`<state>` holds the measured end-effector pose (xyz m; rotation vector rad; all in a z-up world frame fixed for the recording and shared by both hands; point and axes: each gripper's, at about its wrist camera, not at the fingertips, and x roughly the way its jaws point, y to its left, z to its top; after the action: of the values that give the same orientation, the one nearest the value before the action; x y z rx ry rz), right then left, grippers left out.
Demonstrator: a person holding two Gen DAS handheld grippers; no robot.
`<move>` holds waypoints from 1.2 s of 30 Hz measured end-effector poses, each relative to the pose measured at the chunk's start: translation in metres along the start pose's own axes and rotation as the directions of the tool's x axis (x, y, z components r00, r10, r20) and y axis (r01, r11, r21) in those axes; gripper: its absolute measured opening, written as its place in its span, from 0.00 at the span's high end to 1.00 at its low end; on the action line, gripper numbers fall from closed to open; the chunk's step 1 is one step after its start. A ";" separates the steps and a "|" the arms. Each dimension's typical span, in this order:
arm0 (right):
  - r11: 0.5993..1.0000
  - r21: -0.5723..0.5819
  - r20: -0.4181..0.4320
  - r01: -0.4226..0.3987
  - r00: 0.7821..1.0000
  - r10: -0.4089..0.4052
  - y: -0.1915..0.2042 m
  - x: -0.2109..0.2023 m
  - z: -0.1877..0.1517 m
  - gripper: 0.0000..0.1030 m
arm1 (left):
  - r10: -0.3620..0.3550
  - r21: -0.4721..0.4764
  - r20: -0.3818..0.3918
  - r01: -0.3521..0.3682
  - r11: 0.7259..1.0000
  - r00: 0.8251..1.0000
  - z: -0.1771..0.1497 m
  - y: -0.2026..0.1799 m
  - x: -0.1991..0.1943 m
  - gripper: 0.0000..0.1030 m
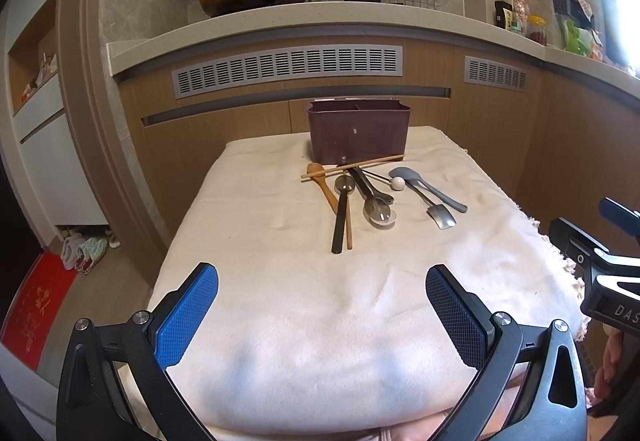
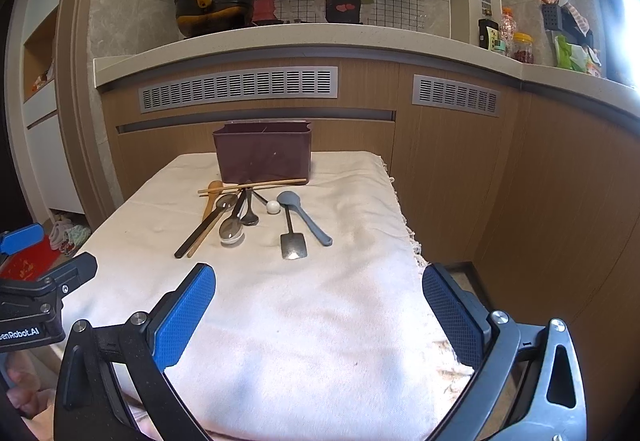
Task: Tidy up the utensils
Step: 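Grasp the metal spoon with the left tool while the right tool grasps the blue spoon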
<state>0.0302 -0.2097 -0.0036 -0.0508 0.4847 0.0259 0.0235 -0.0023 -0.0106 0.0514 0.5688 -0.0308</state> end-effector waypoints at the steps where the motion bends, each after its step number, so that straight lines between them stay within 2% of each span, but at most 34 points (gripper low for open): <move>1: 1.000 -0.002 0.002 0.000 1.000 0.000 0.000 0.003 0.003 0.00 | -0.004 -0.001 -0.001 0.004 1.000 1.000 0.003 0.000 0.003 0.00; 7: 0.996 -0.078 0.019 0.038 0.999 -0.037 0.008 0.028 0.025 0.00 | -0.037 0.000 -0.029 0.037 0.999 0.999 0.030 0.001 0.035 0.00; 13: 0.980 -0.187 0.020 0.069 0.998 -0.066 0.018 0.070 0.047 0.00 | -0.055 0.057 -0.049 0.058 0.997 0.997 0.060 0.003 0.081 0.00; 15: 0.978 -0.202 -0.001 0.044 0.999 -0.045 0.018 0.088 0.057 0.00 | -0.086 0.056 -0.069 0.090 0.994 0.994 0.071 0.009 0.099 0.00; 18: 0.979 -0.203 -0.066 -0.037 0.997 0.024 0.015 0.124 0.074 0.00 | -0.146 0.048 -0.117 0.152 0.987 0.982 0.088 0.021 0.130 0.00; 20: 0.975 -0.205 -0.108 -0.089 0.992 0.068 0.014 0.152 0.083 0.00 | -0.151 0.039 -0.128 0.157 0.987 0.980 0.097 0.031 0.146 0.00; 23: 0.964 -0.236 -0.168 -0.125 0.982 0.086 0.019 0.195 0.090 0.00 | -0.124 0.033 -0.114 0.128 0.991 0.986 0.104 0.045 0.162 0.00; 24: 0.959 -0.246 -0.193 -0.142 0.977 0.096 0.021 0.208 0.090 0.03 | -0.113 0.031 -0.111 0.118 0.993 0.987 0.105 0.050 0.166 0.00; 25: 0.954 -0.253 -0.221 -0.163 0.969 0.107 0.022 0.221 0.090 0.10 | -0.104 0.029 -0.110 0.107 0.994 0.988 0.106 0.055 0.169 0.00; 28: 0.939 -0.265 -0.321 -0.217 0.938 0.126 0.026 0.256 0.087 0.39 | -0.081 0.015 -0.117 0.083 0.996 0.990 0.107 0.073 0.179 0.00; 29: 0.934 -0.264 -0.353 -0.240 0.925 0.138 0.028 0.265 0.085 0.43 | -0.078 0.010 -0.121 0.080 0.997 0.990 0.107 0.079 0.182 0.00; 32: 0.919 -0.267 -0.410 -0.290 0.897 0.164 0.033 0.285 0.078 0.44 | -0.098 -0.009 -0.132 0.097 0.995 0.986 0.103 0.090 0.185 0.00; 36: 0.914 -0.284 -0.422 -0.288 0.894 0.150 0.039 0.300 0.075 0.48 | -0.154 -0.025 -0.178 0.152 0.988 0.972 0.097 0.093 0.196 0.00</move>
<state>0.3289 -0.1632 -0.0789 -0.3473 0.8860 0.3331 0.2452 0.0819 -0.0307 -0.0008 0.7528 -0.1742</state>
